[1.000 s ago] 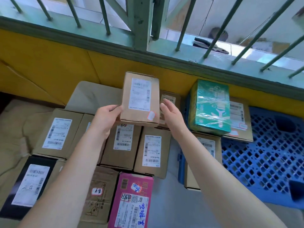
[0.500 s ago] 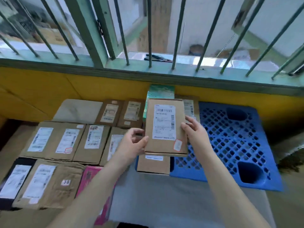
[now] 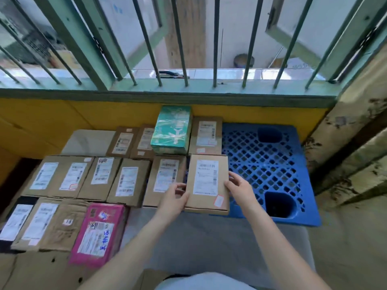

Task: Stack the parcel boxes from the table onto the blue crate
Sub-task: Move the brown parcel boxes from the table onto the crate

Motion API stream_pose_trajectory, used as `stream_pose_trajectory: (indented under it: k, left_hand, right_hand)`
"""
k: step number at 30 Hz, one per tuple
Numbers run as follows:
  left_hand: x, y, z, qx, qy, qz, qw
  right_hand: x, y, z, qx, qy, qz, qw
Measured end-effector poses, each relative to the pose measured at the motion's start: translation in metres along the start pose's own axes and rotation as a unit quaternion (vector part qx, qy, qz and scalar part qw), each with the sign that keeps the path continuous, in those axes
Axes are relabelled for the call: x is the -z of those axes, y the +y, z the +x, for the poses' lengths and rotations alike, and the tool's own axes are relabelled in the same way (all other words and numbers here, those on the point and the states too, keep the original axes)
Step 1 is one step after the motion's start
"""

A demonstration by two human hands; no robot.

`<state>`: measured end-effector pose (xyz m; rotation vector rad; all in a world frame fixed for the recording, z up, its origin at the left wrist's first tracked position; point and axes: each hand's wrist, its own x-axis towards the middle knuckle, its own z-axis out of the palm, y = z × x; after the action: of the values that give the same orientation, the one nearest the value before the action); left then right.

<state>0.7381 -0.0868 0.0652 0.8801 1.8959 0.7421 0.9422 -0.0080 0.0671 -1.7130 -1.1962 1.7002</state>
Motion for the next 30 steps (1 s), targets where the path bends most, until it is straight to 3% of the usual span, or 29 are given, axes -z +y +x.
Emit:
stream_pose_trajectory:
  k: [5,9,11,14,16,20,25,30]
  left_hand:
    - [-0.004,-0.005,-0.001,0.022,0.077,0.17,0.982]
    - [0.001,-0.004,-0.008,0.107,0.117,0.153,0.975]
    - [0.001,-0.002,-0.013,0.18,0.068,0.11,0.975]
    - [-0.002,0.002,-0.022,0.302,-0.09,-0.015,0.949]
    - [-0.003,0.001,-0.02,0.302,-0.113,-0.046,0.945]
    - [-0.003,-0.005,-0.013,0.293,-0.078,-0.092,0.949]
    - [0.002,-0.004,-0.016,0.279,-0.093,-0.07,0.953]
    - [0.021,0.001,-0.015,0.276,-0.092,-0.047,0.956]
  right_hand:
    - [-0.009,0.0,0.007,-0.024,0.001,-0.134,0.991]
    - [-0.015,0.0,0.009,-0.037,0.02,-0.172,0.984]
    - [-0.016,0.002,0.011,-0.04,0.032,-0.195,0.98]
    - [-0.018,0.001,0.013,-0.035,0.034,-0.207,0.977]
    - [-0.02,-0.001,0.014,-0.031,0.026,-0.199,0.979]
    - [-0.024,-0.005,0.015,-0.012,0.009,-0.179,0.984]
    - [-0.028,-0.004,0.016,0.008,0.001,-0.155,0.988]
    - [-0.034,-0.002,0.022,0.023,0.111,-0.159,0.981]
